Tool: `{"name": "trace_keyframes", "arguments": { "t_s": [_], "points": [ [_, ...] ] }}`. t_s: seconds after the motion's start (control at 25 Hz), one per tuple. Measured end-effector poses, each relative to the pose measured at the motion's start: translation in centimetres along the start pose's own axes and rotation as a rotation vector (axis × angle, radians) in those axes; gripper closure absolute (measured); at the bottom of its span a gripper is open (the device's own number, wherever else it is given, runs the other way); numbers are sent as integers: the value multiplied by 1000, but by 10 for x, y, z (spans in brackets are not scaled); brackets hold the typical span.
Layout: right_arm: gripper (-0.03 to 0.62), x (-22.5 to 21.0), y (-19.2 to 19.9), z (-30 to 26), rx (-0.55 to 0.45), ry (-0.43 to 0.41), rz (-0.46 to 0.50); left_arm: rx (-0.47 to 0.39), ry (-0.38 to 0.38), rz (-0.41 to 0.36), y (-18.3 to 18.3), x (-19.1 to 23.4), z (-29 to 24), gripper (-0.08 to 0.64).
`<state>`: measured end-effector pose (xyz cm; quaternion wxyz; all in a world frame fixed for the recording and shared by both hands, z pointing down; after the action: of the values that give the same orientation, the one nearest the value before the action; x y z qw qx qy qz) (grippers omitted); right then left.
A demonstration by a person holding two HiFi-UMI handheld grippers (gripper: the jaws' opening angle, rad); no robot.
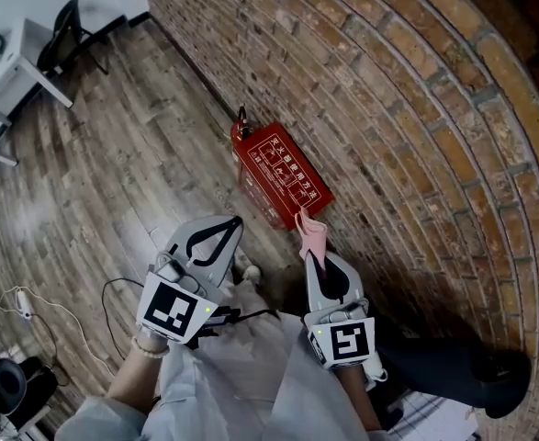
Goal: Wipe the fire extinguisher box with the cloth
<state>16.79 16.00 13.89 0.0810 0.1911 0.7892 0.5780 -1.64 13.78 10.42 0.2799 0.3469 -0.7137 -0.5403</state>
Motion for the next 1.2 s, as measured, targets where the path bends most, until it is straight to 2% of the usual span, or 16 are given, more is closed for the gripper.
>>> {"name": "trace_keyframes", "arguments": {
  "t_s": [0.16, 0.32, 0.52, 0.72, 0.8, 1.0, 1.2],
  "points": [
    [565, 2, 12, -14, 39, -10, -9, 24, 34, -18, 5, 11, -3, 560],
    [566, 6, 18, -30, 56, -24, -3, 37, 33, -37, 9, 25, -4, 560],
    [566, 14, 20, -57, 56, -37, -3, 51, 2, 44, 29, 44, -8, 560],
    [566, 13, 33, -90, 70, -29, 23, 47, 1, 82, 55, 60, -19, 560],
    [566, 11, 40, -103, 79, -23, 33, 53, 7, 86, 65, 68, -21, 560],
    [566, 7, 56, -138, 106, -12, 68, 92, -2, 40, 87, 94, -27, 560],
    [566, 0, 73, -176, 134, 25, 127, 92, -19, 86, 111, 115, -31, 560]
  ]
}}
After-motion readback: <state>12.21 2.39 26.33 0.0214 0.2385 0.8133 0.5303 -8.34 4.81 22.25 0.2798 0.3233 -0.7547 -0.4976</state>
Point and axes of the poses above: the fingertips, and each gripper's own axes: z backward along the fingers, x to its left, y out of its underside, the point moved 6 cm from there along z, backward along the fingers, and after that the axes turned 15 degrees about y, right-handed, at the moved point
